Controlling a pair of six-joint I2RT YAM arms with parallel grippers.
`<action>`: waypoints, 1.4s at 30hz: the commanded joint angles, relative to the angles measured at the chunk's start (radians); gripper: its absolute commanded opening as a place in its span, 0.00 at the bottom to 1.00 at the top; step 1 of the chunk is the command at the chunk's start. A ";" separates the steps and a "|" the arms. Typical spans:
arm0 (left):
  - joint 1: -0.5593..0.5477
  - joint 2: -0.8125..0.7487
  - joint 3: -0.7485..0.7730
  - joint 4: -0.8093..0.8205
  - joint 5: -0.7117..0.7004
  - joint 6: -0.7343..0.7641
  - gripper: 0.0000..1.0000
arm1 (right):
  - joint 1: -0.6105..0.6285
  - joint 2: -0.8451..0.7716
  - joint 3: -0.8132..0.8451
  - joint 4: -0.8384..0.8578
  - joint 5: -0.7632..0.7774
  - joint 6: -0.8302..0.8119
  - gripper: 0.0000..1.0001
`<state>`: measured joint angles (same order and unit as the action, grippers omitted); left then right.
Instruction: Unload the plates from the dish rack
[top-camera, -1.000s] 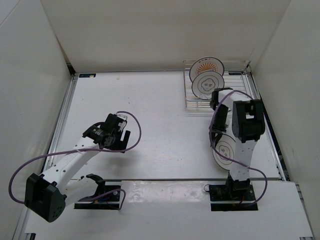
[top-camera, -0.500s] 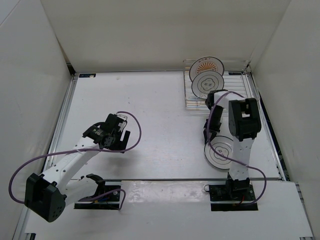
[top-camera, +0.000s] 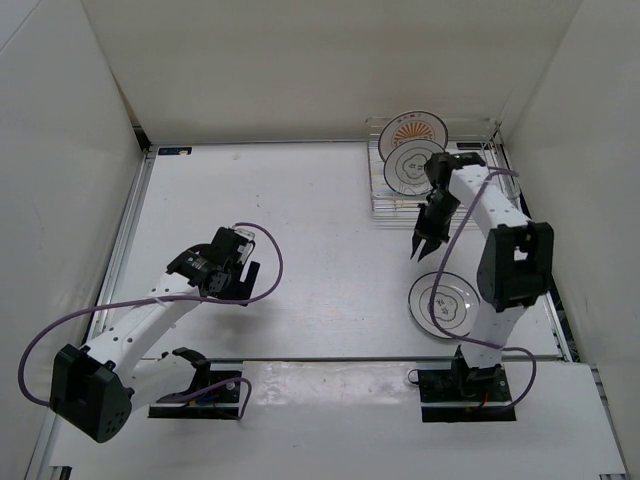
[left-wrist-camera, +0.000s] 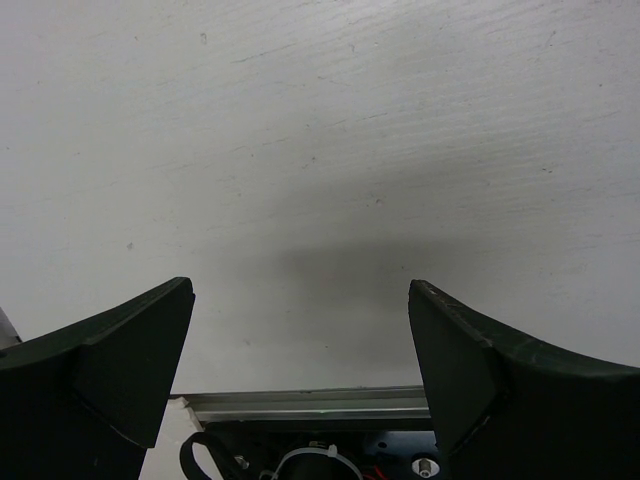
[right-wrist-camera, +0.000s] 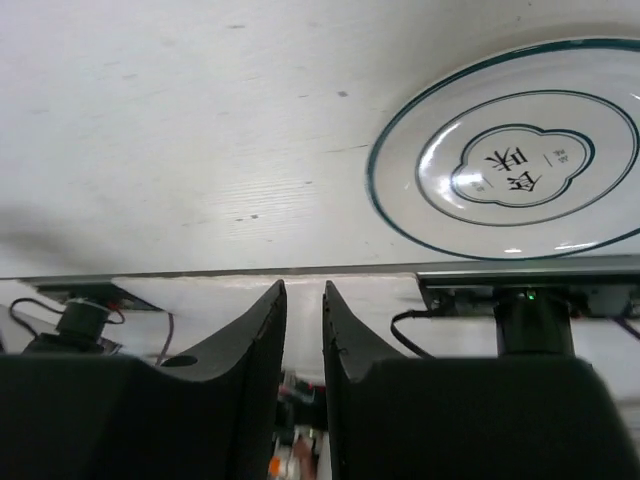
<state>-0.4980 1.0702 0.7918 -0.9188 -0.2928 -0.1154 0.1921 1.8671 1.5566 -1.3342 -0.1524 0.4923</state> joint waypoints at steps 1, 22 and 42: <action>-0.004 -0.009 0.021 0.012 -0.028 0.008 1.00 | 0.000 -0.156 0.080 -0.042 -0.021 -0.031 0.25; -0.004 -0.003 0.041 0.003 -0.043 0.026 1.00 | -0.151 -0.016 0.330 0.693 -0.050 0.647 0.68; -0.005 0.059 0.078 -0.046 -0.124 0.026 1.00 | -0.241 0.394 0.550 0.826 -0.064 0.884 0.81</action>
<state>-0.4995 1.1263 0.8337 -0.9447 -0.3874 -0.0826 -0.0437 2.2501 2.0914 -0.5671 -0.2142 1.3376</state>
